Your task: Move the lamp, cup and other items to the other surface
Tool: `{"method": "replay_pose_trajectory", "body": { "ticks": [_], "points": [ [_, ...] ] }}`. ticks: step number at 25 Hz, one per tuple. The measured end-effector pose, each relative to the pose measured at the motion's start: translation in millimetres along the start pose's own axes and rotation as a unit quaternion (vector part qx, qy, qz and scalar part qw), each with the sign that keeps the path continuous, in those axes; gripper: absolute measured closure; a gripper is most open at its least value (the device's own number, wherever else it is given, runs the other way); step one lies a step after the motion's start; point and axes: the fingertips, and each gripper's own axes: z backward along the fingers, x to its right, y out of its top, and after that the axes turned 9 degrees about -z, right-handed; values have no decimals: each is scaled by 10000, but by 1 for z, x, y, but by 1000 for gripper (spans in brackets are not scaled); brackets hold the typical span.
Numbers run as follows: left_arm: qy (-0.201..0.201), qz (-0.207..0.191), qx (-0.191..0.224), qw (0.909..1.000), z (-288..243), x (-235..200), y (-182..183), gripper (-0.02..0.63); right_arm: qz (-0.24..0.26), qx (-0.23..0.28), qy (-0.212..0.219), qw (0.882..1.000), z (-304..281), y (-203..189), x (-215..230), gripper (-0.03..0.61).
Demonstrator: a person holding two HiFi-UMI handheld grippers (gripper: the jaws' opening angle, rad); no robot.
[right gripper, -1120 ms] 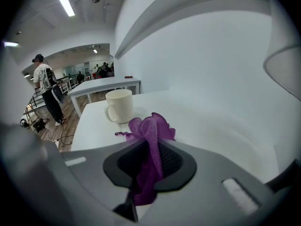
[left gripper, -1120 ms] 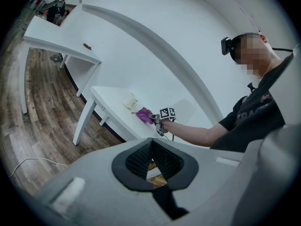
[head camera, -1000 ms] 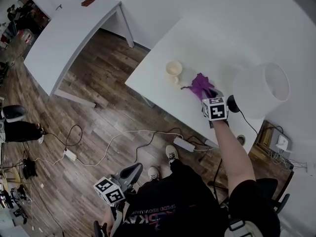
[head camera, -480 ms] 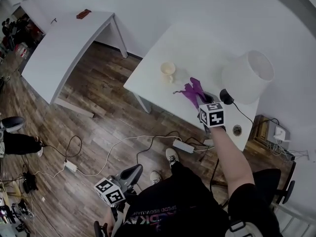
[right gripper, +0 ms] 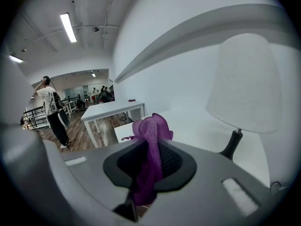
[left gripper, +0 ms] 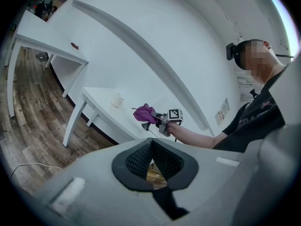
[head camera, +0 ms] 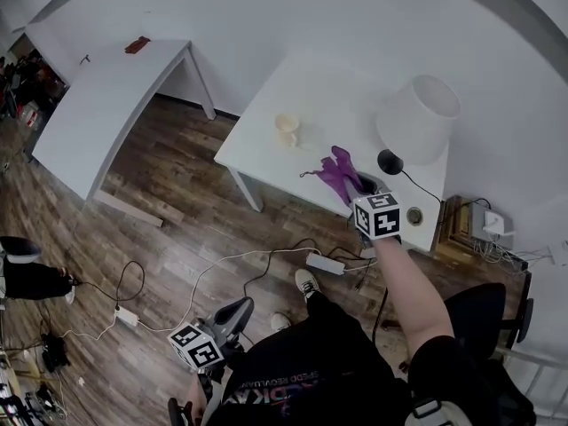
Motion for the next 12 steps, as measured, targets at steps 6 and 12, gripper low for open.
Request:
{"method": "replay_pose_trajectory", "body": {
  "ticks": [6, 12],
  "points": [
    [-370, -117, -125, 9992, 9, 14, -10, 621, -117, 242, -157, 9995, 51, -8, -9, 526],
    [-788, -262, -380, 9958, 18, 32, -23, 621, -328, 461, -471, 9973, 111, -29, -6, 526]
  ]
}}
